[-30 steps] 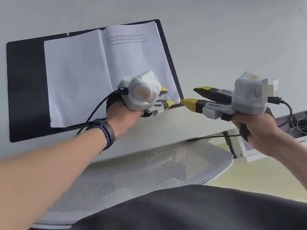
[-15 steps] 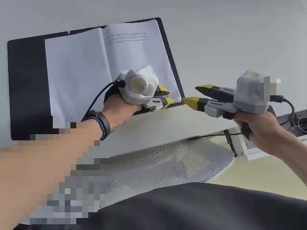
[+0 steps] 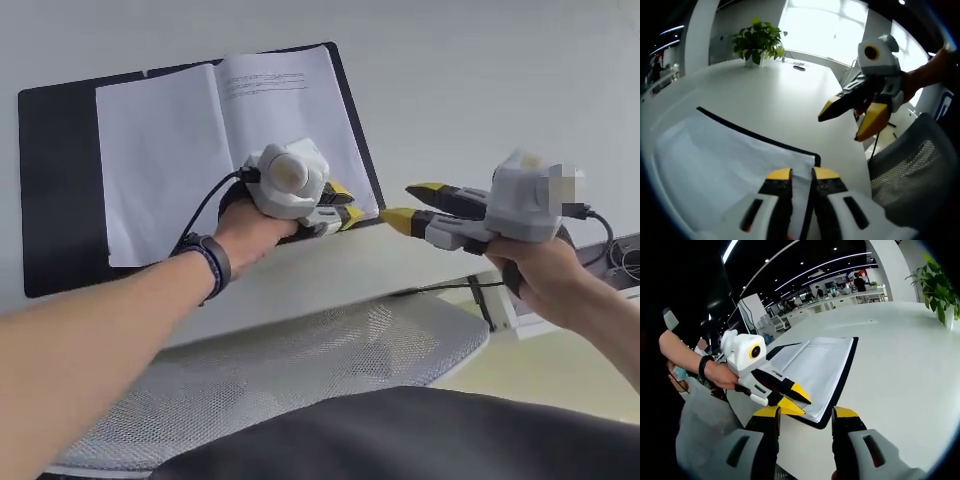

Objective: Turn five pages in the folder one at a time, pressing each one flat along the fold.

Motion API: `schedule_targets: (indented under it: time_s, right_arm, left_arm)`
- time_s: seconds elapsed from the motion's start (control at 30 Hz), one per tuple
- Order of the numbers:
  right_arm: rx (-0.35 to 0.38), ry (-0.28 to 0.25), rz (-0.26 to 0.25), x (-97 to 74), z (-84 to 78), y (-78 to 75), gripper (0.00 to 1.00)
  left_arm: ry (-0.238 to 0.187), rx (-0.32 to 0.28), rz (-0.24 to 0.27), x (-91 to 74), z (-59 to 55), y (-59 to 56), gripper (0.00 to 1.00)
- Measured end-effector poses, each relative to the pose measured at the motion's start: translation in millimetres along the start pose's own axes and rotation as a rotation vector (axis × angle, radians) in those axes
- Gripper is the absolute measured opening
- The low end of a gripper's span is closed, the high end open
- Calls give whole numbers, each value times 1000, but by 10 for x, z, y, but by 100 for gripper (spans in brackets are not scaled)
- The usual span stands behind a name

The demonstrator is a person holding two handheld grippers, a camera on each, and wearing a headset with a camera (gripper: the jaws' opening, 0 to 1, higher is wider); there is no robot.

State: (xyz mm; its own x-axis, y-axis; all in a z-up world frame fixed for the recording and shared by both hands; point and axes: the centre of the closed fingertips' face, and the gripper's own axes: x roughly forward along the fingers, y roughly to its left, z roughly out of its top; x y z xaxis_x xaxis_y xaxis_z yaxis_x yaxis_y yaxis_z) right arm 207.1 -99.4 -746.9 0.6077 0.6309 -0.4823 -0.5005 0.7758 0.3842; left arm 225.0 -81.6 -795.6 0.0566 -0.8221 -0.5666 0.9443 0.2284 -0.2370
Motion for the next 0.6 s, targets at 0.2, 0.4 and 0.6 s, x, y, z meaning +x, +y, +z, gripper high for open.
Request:
schedule_targets:
  time_s: [0.2, 0.4, 0.6]
  right_arm:
    - [-1, 3, -1, -2, -4, -9, 39]
    - [1, -3, -1, 1, 21, -10, 39]
    - [-1, -4, -2, 2, 27, -9, 38]
  left_arm:
    - [3, -7, 3, 18, 9, 1, 13]
    - [21, 18, 4, -26, -17, 3, 4]
    - [24, -3, 0, 10, -27, -37, 0]
